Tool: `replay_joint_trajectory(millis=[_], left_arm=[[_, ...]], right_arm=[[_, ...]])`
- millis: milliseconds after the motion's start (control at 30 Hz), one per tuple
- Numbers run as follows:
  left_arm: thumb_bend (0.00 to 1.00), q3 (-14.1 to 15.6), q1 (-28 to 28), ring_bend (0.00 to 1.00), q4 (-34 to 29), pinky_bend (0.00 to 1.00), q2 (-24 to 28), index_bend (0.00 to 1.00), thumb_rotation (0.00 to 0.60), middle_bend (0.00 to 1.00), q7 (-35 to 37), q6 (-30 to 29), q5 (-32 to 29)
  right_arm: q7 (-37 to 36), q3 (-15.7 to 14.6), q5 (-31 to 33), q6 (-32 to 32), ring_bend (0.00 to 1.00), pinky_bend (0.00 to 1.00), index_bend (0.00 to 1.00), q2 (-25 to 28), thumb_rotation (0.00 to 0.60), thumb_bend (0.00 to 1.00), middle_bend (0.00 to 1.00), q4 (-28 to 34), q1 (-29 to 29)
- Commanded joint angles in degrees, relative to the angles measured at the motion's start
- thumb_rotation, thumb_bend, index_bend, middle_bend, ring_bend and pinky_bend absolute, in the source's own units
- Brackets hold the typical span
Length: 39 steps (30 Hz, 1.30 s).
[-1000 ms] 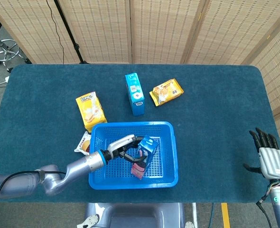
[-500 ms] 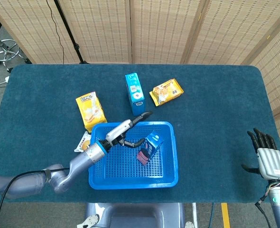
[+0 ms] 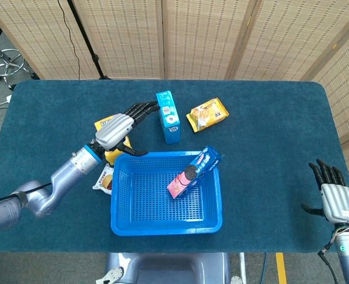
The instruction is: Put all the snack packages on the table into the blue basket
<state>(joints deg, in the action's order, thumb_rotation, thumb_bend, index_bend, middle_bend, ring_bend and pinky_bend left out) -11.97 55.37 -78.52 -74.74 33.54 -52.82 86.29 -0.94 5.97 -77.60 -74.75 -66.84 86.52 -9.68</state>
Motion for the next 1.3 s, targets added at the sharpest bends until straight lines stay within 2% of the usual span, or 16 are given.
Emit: replay_joint_trajectory(millis=[33,233,400,667,767,1133,1200,1300], left_arm=[[0.1,1.24,2.81,0.0,5.71,0.0,3.01,0.0,0.6,0.0,-15.41,6.07,-0.45],[0.09,1.5,6.35,0.0,13.2,0.0,-1.7,0.0,0.6,0.0,-25.44,8.23,-0.08],[0.09,1.69,8.81,0.0,17.98,0.0,-5.42,0.0,0.6,0.0,-28.66,9.07,0.74],[0.09,1.59,12.48,0.0,24.15,0.0,-11.41,0.0,0.6,0.0,-29.67,12.56,0.01],[0.09,1.02,14.28,0.0,28.56,0.0,-15.13,0.0,0.6,0.0,-30.03,13.31,-0.65],[0.09,-0.24,22.56,0.0,46.02,0.0,-28.66,0.0,0.6,0.0,-29.72,22.76,-4.25],[0.12,-0.28,23.29,0.0,47.62,0.0,-30.05,0.0,0.6,0.0,-29.43,23.66,-4.61],[0.26,-0.14,24.19,0.0,50.3,0.0,-32.18,0.0,0.6,0.0,-29.37,24.45,-4.94]], right_arm=[[0.35,0.19,0.27,-0.18,0.0,0.0,0.0,-0.09,0.6,0.0,0.0,0.24,0.0],[1.38,0.58,1.19,-0.25,0.0,0.0,0.0,-0.44,0.6,0.0,0.0,0.48,-0.04],[1.54,0.96,1.86,-0.39,0.0,0.0,0.0,-0.45,0.6,0.0,0.0,0.56,0.01],[1.11,1.66,3.01,-0.51,0.0,0.0,0.0,-0.2,0.6,0.0,0.0,0.58,0.13],[0.85,2.02,3.86,-0.18,0.0,0.0,0.0,-0.13,0.6,0.0,0.0,0.17,0.11],[1.0,3.9,7.65,0.51,0.0,0.0,0.0,-0.42,0.6,0.0,0.0,-1.56,-0.06],[1.02,4.05,8.08,0.75,0.0,0.0,0.0,-0.48,0.6,0.0,0.0,-1.84,-0.11],[0.94,4.2,8.57,1.24,0.0,0.0,0.0,-0.57,0.6,0.0,0.0,-2.25,-0.24]])
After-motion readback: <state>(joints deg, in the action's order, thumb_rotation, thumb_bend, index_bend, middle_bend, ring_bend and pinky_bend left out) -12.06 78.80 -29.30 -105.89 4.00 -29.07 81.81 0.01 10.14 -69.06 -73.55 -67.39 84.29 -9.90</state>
